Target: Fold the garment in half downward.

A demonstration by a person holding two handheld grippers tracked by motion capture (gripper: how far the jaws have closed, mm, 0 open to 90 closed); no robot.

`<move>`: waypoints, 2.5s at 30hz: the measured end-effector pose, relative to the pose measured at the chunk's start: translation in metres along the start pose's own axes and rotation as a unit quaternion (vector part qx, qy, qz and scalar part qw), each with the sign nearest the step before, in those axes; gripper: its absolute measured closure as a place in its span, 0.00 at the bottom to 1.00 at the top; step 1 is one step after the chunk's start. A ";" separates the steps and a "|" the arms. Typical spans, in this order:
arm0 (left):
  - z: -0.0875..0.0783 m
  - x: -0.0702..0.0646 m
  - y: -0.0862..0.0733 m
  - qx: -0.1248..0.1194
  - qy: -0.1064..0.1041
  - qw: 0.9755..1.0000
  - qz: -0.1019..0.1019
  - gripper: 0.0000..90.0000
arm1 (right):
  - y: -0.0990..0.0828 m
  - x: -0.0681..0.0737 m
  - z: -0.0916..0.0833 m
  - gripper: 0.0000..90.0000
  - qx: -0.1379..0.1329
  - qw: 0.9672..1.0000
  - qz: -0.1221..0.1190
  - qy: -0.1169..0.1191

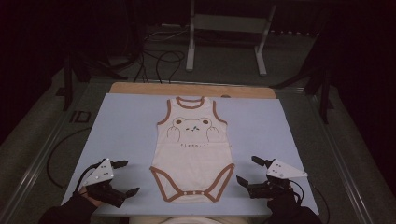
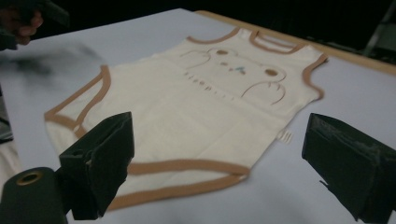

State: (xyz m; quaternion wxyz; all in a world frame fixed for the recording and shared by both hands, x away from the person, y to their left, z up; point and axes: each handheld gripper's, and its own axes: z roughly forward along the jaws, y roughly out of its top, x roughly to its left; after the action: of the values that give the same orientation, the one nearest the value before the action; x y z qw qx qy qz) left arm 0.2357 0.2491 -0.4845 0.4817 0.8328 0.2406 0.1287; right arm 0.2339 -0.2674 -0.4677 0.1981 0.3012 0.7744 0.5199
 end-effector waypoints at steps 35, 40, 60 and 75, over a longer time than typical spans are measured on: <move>0.002 0.031 0.081 -0.005 0.000 1.000 0.024 0.00 | 0.092 -0.040 0.025 0.11 0.004 0.999 -0.030 -0.010; 0.014 0.036 0.090 0.003 -0.001 1.000 0.030 0.00 | 0.096 -0.046 0.037 0.11 0.014 0.999 -0.032 -0.003; 0.064 0.070 0.088 0.023 0.032 0.999 -0.014 0.00 | 0.076 -0.065 0.098 0.11 0.060 0.998 -0.016 0.010; 0.102 0.085 0.078 0.071 0.035 0.996 -0.040 0.00 | 0.055 -0.076 0.125 0.15 0.078 0.997 0.001 -0.001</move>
State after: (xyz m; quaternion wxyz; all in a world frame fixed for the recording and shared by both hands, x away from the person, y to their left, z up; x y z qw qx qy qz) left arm 0.3749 0.1853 -0.4694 0.4174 0.8496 0.2989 0.1205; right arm 0.3823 -0.2179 -0.4655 0.1744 0.3170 0.8119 0.4582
